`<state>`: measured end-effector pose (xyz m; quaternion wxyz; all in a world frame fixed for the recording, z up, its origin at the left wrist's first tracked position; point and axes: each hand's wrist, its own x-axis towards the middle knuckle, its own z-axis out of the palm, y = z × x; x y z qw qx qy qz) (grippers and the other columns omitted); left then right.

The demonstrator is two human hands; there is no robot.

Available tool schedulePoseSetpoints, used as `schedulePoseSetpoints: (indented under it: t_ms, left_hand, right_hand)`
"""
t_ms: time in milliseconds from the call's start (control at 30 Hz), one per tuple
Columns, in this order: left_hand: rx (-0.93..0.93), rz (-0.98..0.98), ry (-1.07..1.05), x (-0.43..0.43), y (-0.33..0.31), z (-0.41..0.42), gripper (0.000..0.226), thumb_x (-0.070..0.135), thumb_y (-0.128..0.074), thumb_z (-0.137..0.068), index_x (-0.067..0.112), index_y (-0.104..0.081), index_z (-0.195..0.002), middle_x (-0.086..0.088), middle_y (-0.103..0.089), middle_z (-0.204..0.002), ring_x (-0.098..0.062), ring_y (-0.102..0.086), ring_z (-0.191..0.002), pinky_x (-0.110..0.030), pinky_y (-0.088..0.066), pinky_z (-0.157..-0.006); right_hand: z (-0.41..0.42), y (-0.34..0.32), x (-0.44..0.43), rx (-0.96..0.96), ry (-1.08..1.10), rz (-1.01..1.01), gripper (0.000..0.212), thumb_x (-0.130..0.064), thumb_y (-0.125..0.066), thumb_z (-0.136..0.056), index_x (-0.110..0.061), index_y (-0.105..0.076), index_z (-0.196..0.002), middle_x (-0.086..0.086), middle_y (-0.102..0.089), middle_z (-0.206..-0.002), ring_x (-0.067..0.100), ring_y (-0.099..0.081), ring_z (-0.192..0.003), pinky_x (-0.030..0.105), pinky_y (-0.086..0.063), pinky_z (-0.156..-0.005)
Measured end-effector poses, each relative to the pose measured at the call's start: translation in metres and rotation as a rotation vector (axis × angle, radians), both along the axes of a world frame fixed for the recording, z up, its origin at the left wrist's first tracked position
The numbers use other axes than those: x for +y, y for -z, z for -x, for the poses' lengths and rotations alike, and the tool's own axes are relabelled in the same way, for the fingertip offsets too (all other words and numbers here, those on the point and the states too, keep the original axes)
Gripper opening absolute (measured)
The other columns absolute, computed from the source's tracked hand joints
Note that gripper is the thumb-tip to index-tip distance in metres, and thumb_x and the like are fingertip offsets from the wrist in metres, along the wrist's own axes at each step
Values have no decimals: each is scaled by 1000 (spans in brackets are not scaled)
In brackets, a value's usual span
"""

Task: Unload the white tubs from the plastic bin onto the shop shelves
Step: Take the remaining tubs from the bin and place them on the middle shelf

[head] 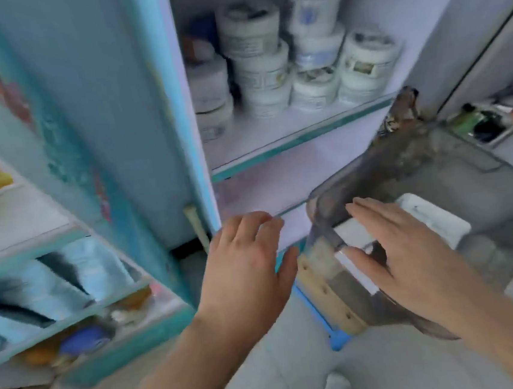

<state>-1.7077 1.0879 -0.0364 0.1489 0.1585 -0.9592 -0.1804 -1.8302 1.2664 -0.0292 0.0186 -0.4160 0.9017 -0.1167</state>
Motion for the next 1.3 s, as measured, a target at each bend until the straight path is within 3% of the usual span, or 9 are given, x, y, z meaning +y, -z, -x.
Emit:
schedulePoseSetpoints:
  t_ms: [133, 233, 467, 733, 833, 933, 1033, 1133, 1300]
  left_hand:
    - [-154, 3, 124, 62, 14, 94, 37, 41, -51, -88, 19, -64, -115, -3, -64, -116, -27, -59, -107, -41, -48, -93]
    - [-400, -6, 154, 86, 37, 158, 46, 50, -43, -93, 29, -43, -135, 5, -47, -138, -18, -43, -125, -35, -33, -110]
    - [-765, -46, 62, 101, 122, 257, 52, 48, -51, -91, 22, -39, -134, -4, -48, -133, -25, -47, -121, -38, -42, -97]
    - [-1073, -306, -191, 96, 202, 273, 65, 58, -50, -88, 12, -38, -133, -11, -47, -132, -29, -51, -117, -35, -43, -93]
    - [-1081, -539, -331, 98, 213, 273, 68, 57, -40, -93, 9, -30, -140, -14, -40, -141, -34, -44, -126, -45, -44, -101]
    - [-1062, -671, -412, 96, 216, 276, 65, 56, -35, -95, 11, -28, -141, -13, -36, -142, -36, -40, -127, -50, -48, -95]
    - [-968, -779, -461, 94, 216, 278, 61, 57, -36, -93, 17, -34, -139, -10, -40, -140, -35, -46, -120, -52, -55, -83]
    - [-799, -809, -458, 100, 213, 280, 49, 54, -42, -93, 20, -47, -128, -9, -46, -132, -29, -53, -107, -49, -56, -83]
    - [-594, -876, -510, 112, 210, 287, 34, 50, -51, -90, 20, -53, -105, -9, -54, -117, -21, -57, -84, -41, -58, -77]
  right_hand:
    - [65, 30, 79, -66, 206, -64, 54, -43, -49, -91, -10, -52, -134, 8, -54, -137, 29, -51, -125, 41, -42, -102]
    - [109, 51, 108, -175, 285, -181, 57, -45, -45, -95, -17, -37, -144, 1, -41, -148, 22, -38, -135, 34, -33, -109]
    - [189, 128, 101, -399, 298, -217, 59, -46, -42, -96, -20, -29, -148, -1, -39, -150, 17, -38, -136, 30, -33, -109]
    - [234, 212, 61, -633, 232, -281, 63, -50, -39, -97, -28, -15, -151, 5, -44, -146, 25, -51, -126, 38, -44, -100]
    - [241, 232, 53, -763, 218, -288, 60, -50, -33, -98, -33, -9, -151, 8, -47, -143, 28, -53, -123, 41, -45, -99]
    - [247, 240, 46, -951, 256, -212, 53, -46, -32, -100, -33, -18, -149, 7, -45, -145, 29, -57, -116, 35, -50, -91]
    - [255, 236, 46, -1122, 400, -98, 41, -43, -38, -98, -31, -35, -136, 5, -51, -129, 30, -62, -98, 42, -58, -82]
    - [264, 230, 60, -1176, 483, -11, 32, -45, -44, -95, -30, -40, -124, 2, -51, -119, 24, -56, -103, 43, -57, -83]
    - [270, 218, 71, -1210, 812, 357, 29, -46, -54, -90, -20, -56, -103, 3, -58, -108, 21, -56, -100, 44, -54, -88]
